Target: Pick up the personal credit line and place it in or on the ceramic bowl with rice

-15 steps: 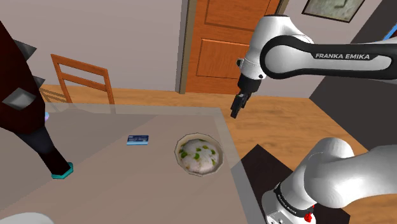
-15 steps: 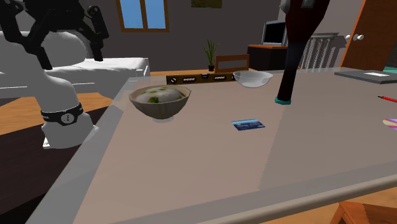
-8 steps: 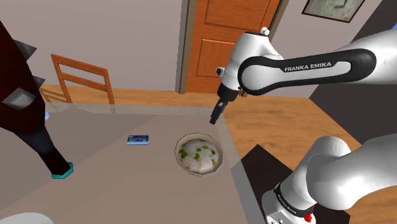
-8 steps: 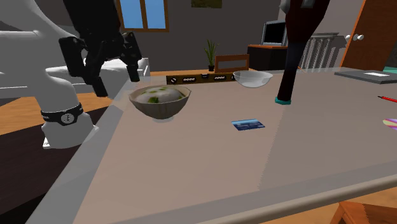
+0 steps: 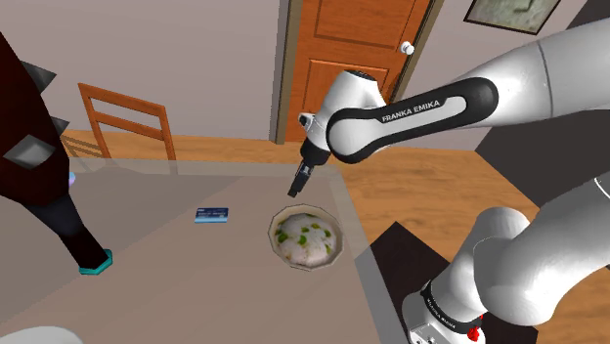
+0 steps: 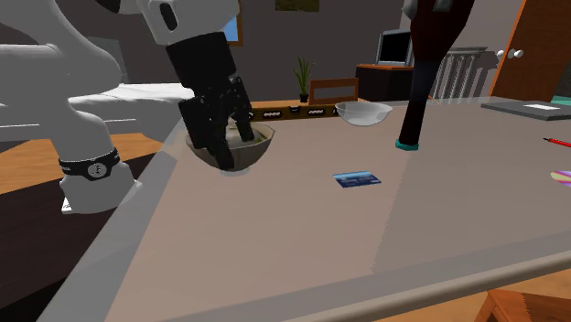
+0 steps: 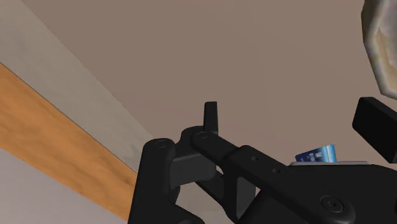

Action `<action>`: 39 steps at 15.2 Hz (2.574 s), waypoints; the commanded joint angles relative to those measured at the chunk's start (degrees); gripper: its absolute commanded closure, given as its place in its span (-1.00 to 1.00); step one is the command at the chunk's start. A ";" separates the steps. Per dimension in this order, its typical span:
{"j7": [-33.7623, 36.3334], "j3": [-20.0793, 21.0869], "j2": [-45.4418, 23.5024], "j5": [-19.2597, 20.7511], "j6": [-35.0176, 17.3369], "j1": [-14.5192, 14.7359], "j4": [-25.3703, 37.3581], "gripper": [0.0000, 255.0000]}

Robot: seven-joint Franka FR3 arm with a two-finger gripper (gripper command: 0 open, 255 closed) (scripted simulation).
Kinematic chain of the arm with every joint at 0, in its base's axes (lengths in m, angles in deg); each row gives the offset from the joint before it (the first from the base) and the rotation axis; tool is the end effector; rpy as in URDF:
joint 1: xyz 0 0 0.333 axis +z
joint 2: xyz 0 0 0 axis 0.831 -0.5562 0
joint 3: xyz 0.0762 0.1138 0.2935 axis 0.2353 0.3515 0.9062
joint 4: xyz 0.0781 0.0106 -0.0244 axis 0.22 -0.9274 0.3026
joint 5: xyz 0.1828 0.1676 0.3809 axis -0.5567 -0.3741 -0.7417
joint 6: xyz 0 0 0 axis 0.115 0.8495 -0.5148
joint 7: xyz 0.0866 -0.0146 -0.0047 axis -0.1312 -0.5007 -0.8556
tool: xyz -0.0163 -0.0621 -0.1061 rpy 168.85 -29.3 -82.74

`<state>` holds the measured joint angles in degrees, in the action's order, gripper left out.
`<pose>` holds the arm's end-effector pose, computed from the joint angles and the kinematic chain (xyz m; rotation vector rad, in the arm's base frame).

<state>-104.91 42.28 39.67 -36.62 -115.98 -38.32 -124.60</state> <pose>0.4850 0.1276 0.3339 -2.8534 -0.8375 -0.3291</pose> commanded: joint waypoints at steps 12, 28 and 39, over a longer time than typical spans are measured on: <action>-27.83 4.28 -22.04 -24.45 -17.36 8.70 14.79 -1.00; -41.12 11.17 -36.31 -34.79 -23.71 8.19 27.16 -1.00; -41.13 11.17 -36.31 -34.80 -23.71 8.18 27.15 1.00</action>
<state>-146.03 53.44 3.37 -71.41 -139.69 -30.14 -97.43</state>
